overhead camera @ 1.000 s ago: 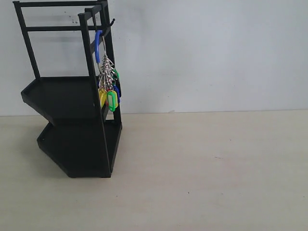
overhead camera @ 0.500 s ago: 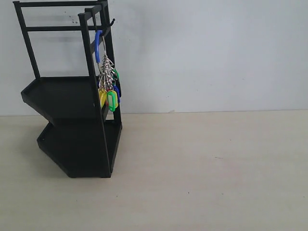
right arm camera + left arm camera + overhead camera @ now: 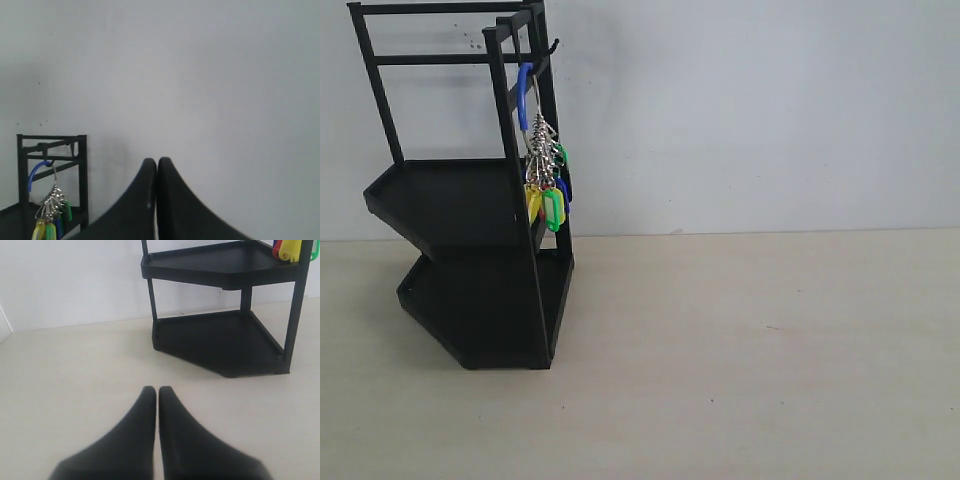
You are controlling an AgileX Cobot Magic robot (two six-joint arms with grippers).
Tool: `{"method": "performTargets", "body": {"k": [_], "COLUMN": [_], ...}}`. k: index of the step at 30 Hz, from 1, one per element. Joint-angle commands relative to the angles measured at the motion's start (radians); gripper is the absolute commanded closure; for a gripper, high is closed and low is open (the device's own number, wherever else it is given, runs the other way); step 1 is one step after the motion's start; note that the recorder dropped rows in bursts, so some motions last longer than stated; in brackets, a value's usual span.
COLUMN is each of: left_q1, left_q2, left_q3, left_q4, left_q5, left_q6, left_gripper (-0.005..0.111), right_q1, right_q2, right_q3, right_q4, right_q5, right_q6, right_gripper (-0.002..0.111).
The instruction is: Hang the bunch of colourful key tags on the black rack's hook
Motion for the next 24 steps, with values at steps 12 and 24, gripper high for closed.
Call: {"method": "performTargets", "body": {"k": [12,24], "left_q1": [-0.001,-0.001], "left_q2": [-0.002,-0.002], "left_q3": [-0.001,-0.001], "left_q4": [-0.003,-0.003], "left_q5": [-0.007,-0.007], "left_q6": [0.001,0.001], "left_gripper": [0.102,0.102], "right_q1": [-0.002,-0.002], "right_q2": [-0.002,-0.130], "right_q3": [0.004,0.311], "right_q4": [-1.554,-1.599], "right_q5": [0.230,0.044], "right_q6": [1.678,1.520], "right_gripper": [0.108,0.108]}}
